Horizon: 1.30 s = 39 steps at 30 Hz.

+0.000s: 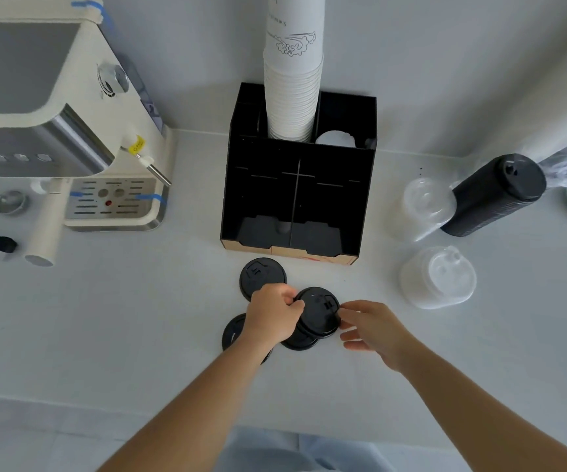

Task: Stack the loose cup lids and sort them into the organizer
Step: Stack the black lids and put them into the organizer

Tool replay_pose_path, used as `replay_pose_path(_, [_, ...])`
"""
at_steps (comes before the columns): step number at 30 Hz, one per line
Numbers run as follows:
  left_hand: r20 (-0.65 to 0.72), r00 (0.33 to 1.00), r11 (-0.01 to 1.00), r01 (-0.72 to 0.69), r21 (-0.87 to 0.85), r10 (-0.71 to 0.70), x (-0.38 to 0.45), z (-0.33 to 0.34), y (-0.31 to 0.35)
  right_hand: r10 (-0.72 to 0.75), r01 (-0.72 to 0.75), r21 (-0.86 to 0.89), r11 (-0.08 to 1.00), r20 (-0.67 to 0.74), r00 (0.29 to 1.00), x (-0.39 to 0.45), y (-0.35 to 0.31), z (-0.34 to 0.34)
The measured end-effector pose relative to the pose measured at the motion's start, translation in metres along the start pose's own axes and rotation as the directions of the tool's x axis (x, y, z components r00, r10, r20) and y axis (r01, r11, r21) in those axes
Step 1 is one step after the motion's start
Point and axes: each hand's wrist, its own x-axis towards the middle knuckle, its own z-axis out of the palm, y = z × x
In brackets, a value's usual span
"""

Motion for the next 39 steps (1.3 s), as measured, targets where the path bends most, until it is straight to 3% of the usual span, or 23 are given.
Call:
replay_pose_path(8, [-0.017, 1.000, 0.999, 0.003, -0.044, -0.004, -0.005, 0.001, 0.003, -0.024, 0.024, 0.056, 0.998, -0.005, 1.000, 0.001, 0.000, 0.001])
replay_pose_path(12, [-0.034, 0.999, 0.984, 0.018, -0.179, -0.025, -0.020, -0.003, -0.002, -0.081, 0.082, 0.069, 0.994, -0.010, 0.997, -0.009, -0.001, 0.000])
replay_pose_path(20, [0.014, 0.989, 0.907, 0.141, -0.396, -0.147, -0.068, 0.005, -0.027, -0.161, 0.160, 0.020, 0.987, 0.056, 0.985, -0.026, 0.020, 0.006])
replay_pose_path(29, [0.028, 0.972, 0.845, 0.216, -0.489, -0.232, -0.101, 0.009, -0.057, -0.172, 0.180, -0.120, 0.976, 0.072, 0.982, -0.033, 0.040, 0.027])
replay_pose_path(39, [-0.139, 0.933, 0.816, 0.211, -0.538, -0.333, -0.109, -0.006, -0.092, -0.253, 0.272, -0.269, 0.924, 0.104, 0.962, -0.030, 0.026, 0.071])
